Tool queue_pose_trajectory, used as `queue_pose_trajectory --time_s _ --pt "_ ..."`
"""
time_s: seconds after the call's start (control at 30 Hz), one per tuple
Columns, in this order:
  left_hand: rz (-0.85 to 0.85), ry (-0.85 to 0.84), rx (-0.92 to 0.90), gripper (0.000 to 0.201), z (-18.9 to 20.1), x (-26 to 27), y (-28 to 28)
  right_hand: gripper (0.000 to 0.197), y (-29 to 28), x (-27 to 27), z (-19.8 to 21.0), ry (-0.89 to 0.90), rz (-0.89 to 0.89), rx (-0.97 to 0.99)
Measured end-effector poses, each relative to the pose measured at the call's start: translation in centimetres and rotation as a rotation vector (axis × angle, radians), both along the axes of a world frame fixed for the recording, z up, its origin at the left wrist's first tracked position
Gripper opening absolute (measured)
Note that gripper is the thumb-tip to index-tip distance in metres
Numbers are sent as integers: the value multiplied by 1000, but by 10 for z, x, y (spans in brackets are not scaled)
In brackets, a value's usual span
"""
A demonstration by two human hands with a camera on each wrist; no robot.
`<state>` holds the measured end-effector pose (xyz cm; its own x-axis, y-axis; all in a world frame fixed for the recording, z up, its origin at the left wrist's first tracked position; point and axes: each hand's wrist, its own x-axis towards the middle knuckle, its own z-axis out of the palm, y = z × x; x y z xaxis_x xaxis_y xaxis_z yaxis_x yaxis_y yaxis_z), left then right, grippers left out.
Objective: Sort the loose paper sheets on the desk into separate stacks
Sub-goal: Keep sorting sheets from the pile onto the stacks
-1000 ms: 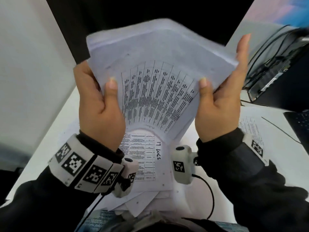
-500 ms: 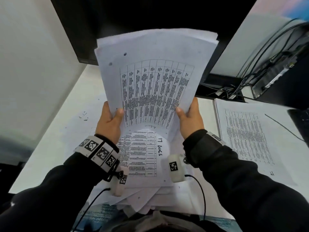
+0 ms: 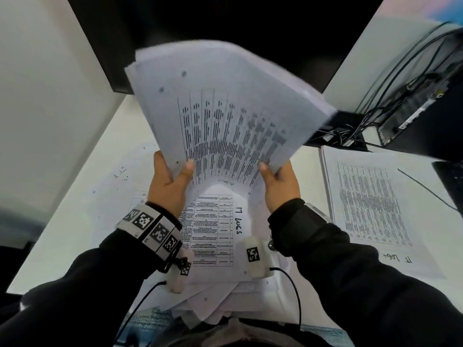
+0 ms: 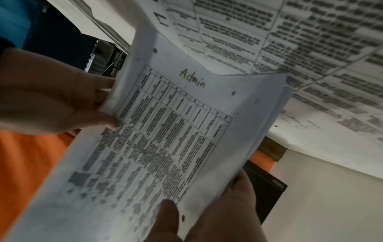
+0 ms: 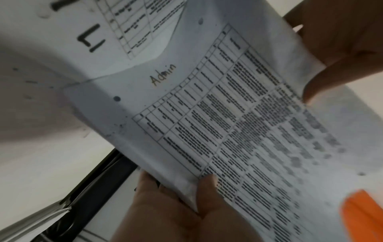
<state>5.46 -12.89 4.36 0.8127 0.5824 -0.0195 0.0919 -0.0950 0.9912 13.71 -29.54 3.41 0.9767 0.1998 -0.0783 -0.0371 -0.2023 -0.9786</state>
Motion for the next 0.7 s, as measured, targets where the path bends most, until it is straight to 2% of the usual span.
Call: queue_pose_trajectory --time_s 0.17,0.4,0.53,0.7 --pt "59 10 108 25 2 7 2 26 -6 4 7 -9 3 -2" --pt "53 68 143 27 -5 10 -2 20 -38 8 10 -2 -33 -32" --pt "52 55 73 34 -3 11 -18 25 -57 7 4 51 12 -124" --pt "-60 93 61 34 -4 16 -36 33 -80 3 3 129 13 -222"
